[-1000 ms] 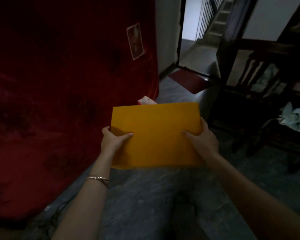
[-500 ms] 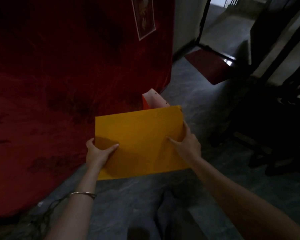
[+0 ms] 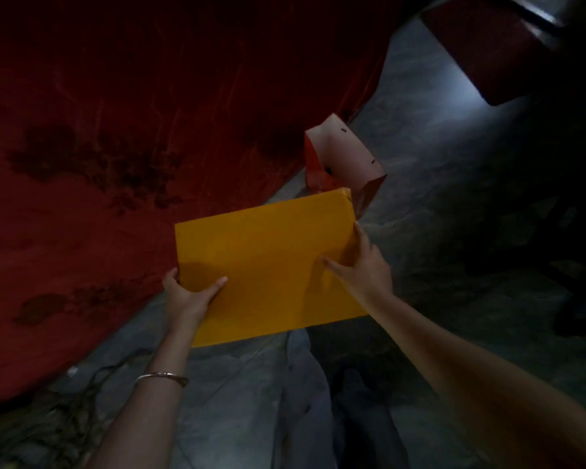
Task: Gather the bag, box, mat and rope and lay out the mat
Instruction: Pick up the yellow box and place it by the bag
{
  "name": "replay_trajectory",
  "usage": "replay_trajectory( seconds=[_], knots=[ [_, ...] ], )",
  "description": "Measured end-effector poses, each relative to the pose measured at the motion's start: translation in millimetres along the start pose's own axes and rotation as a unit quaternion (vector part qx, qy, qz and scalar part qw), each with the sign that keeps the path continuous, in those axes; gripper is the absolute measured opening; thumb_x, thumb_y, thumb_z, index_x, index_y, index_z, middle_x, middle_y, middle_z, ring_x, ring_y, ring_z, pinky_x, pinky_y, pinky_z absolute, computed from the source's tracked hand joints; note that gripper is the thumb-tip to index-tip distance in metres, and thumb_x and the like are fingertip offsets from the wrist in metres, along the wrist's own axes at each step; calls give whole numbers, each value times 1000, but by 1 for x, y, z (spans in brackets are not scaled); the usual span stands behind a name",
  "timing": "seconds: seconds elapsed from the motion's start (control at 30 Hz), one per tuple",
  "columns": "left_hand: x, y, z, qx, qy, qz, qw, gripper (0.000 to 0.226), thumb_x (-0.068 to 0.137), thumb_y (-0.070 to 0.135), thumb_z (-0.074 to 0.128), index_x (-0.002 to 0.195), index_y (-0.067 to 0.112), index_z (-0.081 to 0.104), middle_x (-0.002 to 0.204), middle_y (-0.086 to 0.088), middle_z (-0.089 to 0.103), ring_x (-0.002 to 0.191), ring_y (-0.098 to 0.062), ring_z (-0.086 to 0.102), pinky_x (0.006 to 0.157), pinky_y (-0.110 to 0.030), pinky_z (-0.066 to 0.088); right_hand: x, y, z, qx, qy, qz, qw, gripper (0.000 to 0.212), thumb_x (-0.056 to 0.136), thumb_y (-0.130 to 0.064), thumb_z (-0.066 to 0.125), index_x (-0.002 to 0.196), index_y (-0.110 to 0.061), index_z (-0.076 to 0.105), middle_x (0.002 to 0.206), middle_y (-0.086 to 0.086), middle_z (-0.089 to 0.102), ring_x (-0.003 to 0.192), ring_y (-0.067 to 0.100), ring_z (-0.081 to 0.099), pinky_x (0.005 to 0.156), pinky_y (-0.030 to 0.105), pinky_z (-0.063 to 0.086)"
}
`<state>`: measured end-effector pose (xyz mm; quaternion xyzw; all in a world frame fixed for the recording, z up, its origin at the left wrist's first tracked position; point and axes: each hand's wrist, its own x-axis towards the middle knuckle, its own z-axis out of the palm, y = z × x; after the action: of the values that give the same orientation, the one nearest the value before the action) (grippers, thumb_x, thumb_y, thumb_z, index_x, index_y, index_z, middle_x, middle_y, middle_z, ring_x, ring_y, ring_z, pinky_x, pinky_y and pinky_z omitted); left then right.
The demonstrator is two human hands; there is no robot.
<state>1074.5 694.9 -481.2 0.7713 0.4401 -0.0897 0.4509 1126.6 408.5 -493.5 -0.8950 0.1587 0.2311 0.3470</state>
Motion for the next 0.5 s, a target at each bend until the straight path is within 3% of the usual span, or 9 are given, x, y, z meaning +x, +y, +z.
replay_trajectory(
  seconds=[0.13,0.37,0.43,0.5],
  knots=[
    [72,-20,27,8,19,-14,1000,108,62,40,85,144,17,20,146,-10,36,126,-32,44,100,-47,42,70,2,50,6,-23,-16,1000,104,65,-78,59,145,-45,2,136,6,44,117,27,51,83,37,45],
    [194,-87,107,3,27,-28,999,108,62,38,85,144,16,20,146,-10,38,127,-31,45,102,-44,41,190,41,148,2,-43,-11,999,105,60,-81,61,142,-50,3,136,5,46,116,28,52,89,48,49],
    [234,-115,136,6,14,-49,999,111,61,39,86,146,16,19,147,-10,38,128,-31,45,101,-45,42,226,55,183,-26,-47,0,999,102,64,-76,62,145,-41,11,128,6,51,109,28,55,85,44,50],
    [271,-143,162,5,5,-63,998,112,60,41,86,146,18,17,146,-10,39,126,-32,47,99,-47,44,263,75,218,-40,-47,-9,998,86,66,-74,61,136,-29,37,117,3,59,100,23,58,81,37,51]
  ],
)
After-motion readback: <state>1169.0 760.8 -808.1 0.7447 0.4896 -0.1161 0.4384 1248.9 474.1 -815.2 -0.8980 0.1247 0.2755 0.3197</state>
